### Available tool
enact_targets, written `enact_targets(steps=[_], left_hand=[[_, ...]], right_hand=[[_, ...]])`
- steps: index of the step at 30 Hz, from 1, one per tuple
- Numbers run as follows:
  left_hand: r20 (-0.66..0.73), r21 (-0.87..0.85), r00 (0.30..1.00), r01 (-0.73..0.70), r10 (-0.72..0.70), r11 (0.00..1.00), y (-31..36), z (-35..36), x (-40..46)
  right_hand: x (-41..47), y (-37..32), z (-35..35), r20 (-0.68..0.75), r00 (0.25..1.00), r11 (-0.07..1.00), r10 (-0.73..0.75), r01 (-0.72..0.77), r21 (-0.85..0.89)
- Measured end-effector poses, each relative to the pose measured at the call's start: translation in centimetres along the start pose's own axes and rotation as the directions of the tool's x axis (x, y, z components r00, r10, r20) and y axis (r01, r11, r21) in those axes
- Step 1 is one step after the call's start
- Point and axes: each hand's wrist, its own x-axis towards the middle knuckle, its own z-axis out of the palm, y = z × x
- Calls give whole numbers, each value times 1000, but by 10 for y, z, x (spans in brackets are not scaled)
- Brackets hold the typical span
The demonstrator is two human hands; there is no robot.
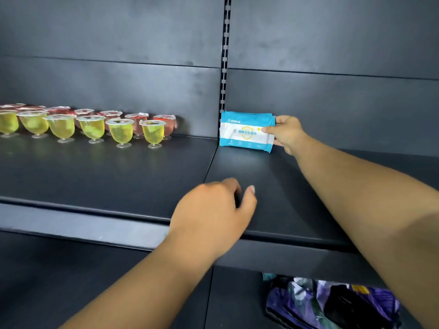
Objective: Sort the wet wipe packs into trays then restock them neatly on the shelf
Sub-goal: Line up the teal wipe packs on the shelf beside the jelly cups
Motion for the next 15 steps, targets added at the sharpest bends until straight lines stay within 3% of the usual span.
enact_targets(steps=[8, 15], left_hand=[[30, 4, 999, 27, -27, 1000, 0, 0, 1], [-15, -42, 1000, 27, -28, 999, -3, 3, 1]], right_hand=[[35, 14, 5, -108, 987, 969, -115, 88, -231], [23, 14, -4, -128, 978, 876, -167, 87, -473]])
